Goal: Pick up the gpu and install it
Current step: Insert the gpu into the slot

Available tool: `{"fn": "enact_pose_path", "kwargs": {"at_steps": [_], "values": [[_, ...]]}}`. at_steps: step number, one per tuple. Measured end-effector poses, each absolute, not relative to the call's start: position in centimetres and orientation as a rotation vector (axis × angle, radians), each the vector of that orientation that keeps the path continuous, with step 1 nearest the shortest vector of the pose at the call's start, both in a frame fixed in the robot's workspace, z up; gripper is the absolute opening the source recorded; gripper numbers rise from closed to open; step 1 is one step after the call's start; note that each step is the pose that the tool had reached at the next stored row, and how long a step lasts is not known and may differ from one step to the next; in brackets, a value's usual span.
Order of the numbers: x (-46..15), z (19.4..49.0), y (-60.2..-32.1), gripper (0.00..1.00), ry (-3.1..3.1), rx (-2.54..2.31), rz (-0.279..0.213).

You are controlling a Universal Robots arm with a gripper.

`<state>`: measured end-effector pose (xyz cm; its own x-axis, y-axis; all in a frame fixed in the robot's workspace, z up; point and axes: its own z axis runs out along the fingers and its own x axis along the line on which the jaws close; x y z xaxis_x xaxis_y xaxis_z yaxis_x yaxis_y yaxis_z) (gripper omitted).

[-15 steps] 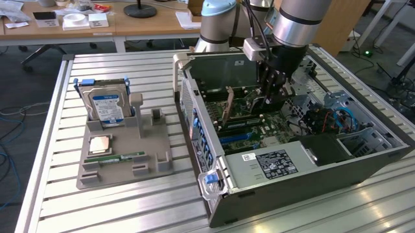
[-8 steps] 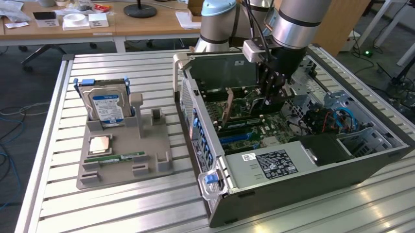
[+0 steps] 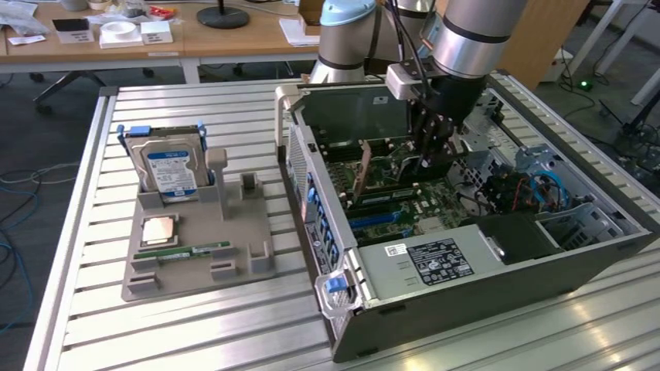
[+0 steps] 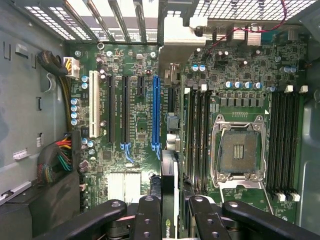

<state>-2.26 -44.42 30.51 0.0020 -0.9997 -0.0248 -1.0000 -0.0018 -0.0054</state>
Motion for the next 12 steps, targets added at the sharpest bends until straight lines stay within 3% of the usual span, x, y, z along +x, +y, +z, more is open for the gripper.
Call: {"fn": "enact_pose_path", "kwargs": {"at_steps": [12], "values": [[-2.39, 30.09, -44.43, 0.26, 2.204, -2.209, 0.021]]}}
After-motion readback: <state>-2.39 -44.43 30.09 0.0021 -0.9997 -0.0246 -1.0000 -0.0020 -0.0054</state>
